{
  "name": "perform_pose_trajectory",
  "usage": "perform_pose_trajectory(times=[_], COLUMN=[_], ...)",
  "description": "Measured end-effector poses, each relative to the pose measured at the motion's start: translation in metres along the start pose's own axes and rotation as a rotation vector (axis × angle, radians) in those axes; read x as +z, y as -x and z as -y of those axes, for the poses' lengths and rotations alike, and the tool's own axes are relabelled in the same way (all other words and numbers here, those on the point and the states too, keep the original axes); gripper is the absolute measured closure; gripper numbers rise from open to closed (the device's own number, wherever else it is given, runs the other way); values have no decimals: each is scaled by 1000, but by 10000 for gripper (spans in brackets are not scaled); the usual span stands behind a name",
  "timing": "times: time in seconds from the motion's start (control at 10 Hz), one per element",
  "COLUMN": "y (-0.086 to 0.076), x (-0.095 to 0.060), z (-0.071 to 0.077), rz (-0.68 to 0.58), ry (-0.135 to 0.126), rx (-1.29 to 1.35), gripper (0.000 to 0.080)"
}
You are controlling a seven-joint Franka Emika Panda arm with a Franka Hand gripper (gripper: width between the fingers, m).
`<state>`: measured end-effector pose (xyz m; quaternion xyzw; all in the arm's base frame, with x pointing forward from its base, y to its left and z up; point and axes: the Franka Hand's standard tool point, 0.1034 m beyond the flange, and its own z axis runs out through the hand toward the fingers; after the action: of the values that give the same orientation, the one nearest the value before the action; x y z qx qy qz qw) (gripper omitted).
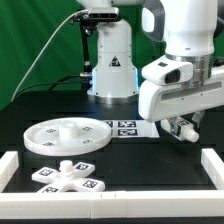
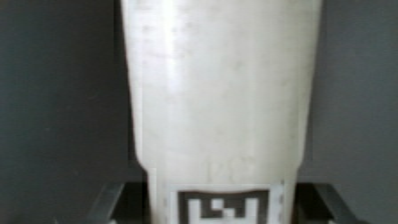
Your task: Assemble round table
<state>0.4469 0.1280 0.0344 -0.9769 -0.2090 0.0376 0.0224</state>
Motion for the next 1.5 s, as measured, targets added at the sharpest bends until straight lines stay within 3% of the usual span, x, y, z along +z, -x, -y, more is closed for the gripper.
perform_pose_trajectory(times=[0.4,0.7,1.3,1.4,1.5], y=[2,39,41,41,41], x=[4,21,26,26,26], z=[1,22,25,25,25], rz=[-6,18,15,15,15], ry=[-2,-8,-16,-17,-17], rx=[50,156,180,181,181], gripper=[485,485,485,294,185])
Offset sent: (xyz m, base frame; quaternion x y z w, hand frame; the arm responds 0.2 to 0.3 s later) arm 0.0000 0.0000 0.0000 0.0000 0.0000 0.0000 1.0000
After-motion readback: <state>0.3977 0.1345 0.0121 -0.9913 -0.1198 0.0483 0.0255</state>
